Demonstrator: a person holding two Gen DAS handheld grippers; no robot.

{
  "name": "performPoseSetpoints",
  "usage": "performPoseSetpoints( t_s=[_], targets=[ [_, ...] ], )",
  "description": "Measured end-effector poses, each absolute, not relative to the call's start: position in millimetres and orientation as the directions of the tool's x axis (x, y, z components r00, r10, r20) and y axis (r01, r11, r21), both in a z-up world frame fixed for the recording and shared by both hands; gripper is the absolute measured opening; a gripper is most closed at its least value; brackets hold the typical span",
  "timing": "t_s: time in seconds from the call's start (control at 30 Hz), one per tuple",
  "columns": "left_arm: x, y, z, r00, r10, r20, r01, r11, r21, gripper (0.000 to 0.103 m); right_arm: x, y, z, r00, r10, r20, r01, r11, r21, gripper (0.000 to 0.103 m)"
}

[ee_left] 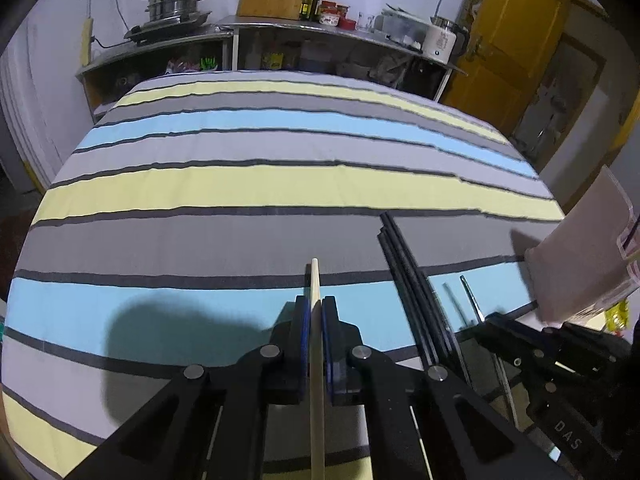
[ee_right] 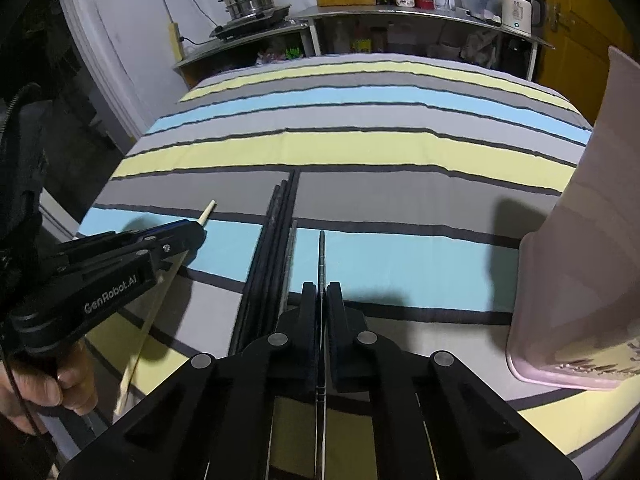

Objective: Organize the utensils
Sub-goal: 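Grasp another wooden chopstick with the left tool while the right tool grasps a black chopstick, then carry both chopsticks to the pink holder and insert them with both tools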

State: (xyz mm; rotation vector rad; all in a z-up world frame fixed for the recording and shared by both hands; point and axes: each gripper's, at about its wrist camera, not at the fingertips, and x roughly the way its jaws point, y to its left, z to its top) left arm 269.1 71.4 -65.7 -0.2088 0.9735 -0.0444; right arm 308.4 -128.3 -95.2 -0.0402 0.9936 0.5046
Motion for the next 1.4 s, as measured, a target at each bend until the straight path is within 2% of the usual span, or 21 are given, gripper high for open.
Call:
performPoseSetpoints(
  t_s=[0.57,0.97,1.4],
  targets=[
    [208.7,74.9,37.0,0.701,-0.214,-0.680,0.032,0.962,-0.270,0.006,258.5,-155.8,-22.8,0.548,0.460,-0.699,-0.445,0.868,0.221,0.005],
    [195.3,67.3,53.0,0.697,-0.260,-0.668,0.059,0.949,-0.308,0.006,246.4,-168.5,-10.7,0.567,0.468,-0.678,-0.434,0.869,0.237,0.005],
    [174.0,49.0,105.8,0.741,-0.318,-0.592,0.149,0.937,-0.317,0.005,231.7,-192.7,22.0,0.625,0.479,-0.617,-0.423,0.872,0.247,0.005]
  ],
)
